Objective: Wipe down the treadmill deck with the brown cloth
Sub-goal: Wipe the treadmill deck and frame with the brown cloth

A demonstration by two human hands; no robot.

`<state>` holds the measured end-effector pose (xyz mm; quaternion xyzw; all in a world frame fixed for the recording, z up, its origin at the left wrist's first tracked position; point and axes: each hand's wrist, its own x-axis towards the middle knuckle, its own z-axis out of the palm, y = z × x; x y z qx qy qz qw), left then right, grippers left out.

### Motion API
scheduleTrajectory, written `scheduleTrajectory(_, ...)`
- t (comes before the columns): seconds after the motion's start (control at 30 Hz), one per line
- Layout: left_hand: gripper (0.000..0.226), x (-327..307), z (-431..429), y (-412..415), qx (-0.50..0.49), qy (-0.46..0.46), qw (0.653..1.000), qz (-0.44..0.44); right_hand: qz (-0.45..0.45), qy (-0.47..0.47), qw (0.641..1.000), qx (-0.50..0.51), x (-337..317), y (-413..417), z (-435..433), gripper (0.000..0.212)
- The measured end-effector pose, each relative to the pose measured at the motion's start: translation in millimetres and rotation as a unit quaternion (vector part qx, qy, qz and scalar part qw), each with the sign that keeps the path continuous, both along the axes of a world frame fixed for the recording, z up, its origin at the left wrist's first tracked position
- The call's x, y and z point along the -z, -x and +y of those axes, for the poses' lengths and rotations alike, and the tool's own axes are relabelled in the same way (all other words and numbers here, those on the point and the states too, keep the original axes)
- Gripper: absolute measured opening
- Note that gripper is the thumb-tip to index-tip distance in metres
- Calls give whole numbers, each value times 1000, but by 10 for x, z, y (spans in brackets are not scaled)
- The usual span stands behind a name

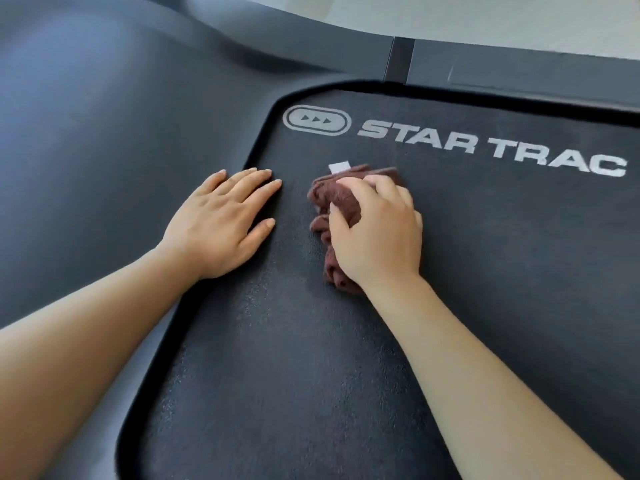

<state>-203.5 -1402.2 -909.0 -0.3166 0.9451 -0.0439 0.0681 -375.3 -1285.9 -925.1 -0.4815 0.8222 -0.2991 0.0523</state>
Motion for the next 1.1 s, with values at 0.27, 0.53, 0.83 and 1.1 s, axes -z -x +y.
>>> scheduleTrajectory(0.27, 69, 30, -20, 9, -3, 5, 1000, -13, 2, -14, 1000, 12, -44, 453, -1057, 32)
scheduleTrajectory(0.53, 69, 40, -32, 19, 6, 13, 1000, -17, -5, -38, 999, 4, -108, 628, -1287, 36)
scheduleTrajectory(0.83, 62, 17, -19, 14, 11, 3, 1000, 2, -10, -21, 1000, 1, -62, 158, 88, 34)
scheduleTrajectory(1.1, 52, -238, -272, -446, -13, 80, 996, 33, -3, -25, 998, -49, -61, -336, 49, 36)
